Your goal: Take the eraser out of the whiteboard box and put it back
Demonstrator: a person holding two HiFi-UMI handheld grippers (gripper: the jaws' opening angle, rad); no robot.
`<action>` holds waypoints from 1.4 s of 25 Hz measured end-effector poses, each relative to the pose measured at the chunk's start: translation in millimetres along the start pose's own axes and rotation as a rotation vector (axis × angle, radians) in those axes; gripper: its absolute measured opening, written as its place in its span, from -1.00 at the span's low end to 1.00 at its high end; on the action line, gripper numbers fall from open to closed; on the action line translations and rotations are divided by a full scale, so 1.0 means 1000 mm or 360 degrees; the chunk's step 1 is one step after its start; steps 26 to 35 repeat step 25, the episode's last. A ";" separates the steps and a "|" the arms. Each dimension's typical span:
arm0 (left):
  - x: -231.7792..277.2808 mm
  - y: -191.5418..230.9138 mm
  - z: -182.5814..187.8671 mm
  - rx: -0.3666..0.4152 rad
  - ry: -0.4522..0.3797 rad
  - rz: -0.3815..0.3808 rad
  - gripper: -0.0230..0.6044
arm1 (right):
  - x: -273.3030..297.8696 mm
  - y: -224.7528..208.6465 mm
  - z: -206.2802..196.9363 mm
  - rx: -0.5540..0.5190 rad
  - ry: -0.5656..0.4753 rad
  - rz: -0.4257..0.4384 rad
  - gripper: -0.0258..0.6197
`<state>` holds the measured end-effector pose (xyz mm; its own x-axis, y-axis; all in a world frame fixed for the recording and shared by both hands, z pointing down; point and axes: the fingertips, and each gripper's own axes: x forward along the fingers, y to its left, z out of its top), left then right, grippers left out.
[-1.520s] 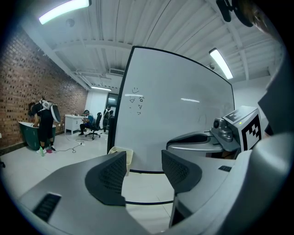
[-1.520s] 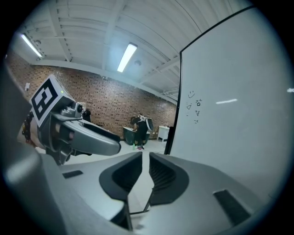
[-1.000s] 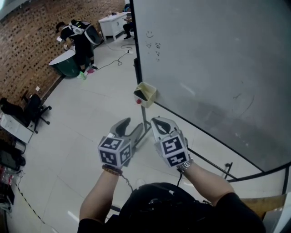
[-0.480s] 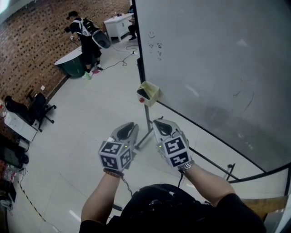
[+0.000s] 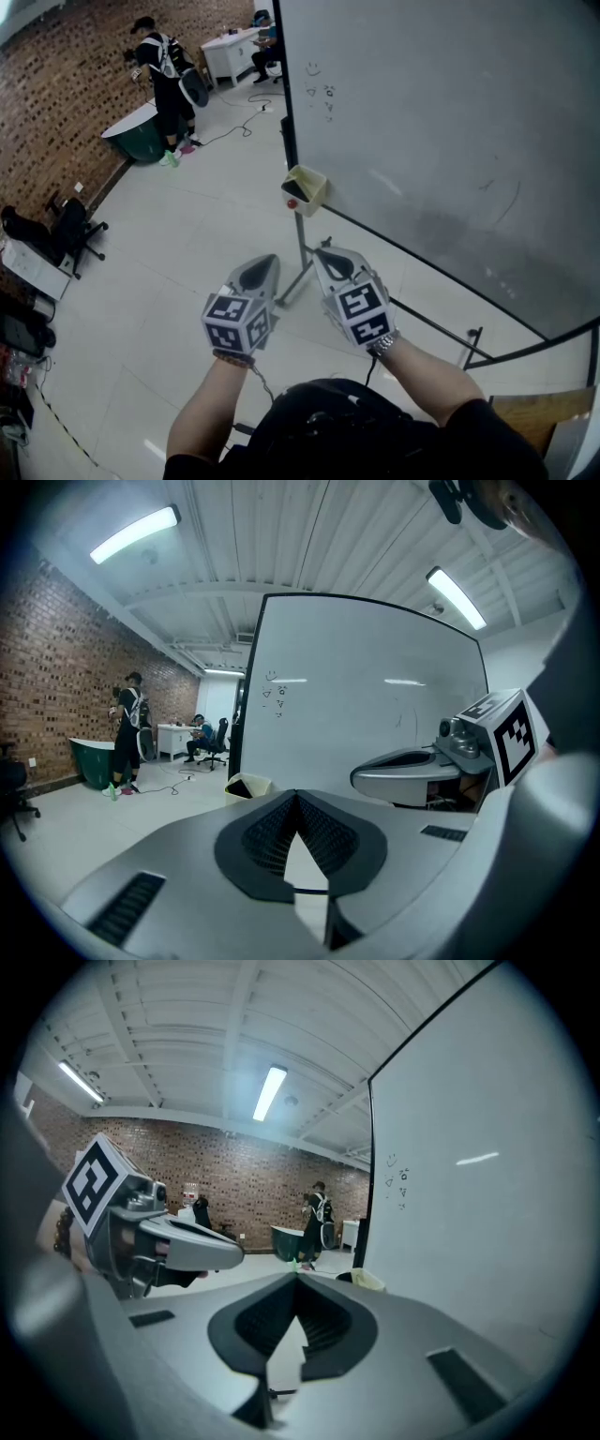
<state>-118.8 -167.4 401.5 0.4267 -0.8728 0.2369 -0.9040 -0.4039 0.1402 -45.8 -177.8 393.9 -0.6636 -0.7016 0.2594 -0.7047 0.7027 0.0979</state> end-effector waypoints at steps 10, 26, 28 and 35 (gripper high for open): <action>-0.003 0.000 0.002 0.0026 0.0005 -0.0042 -0.93 | 0.000 0.007 0.006 -0.0016 -0.0004 -0.0022 -0.85; 0.001 -0.001 0.000 0.0032 0.0017 -0.0067 -0.93 | 0.001 0.004 0.005 -0.0015 0.0007 -0.0039 -0.85; 0.001 -0.001 0.000 0.0032 0.0017 -0.0067 -0.93 | 0.001 0.004 0.005 -0.0015 0.0007 -0.0039 -0.85; 0.001 -0.001 0.000 0.0032 0.0017 -0.0067 -0.93 | 0.001 0.004 0.005 -0.0015 0.0007 -0.0039 -0.85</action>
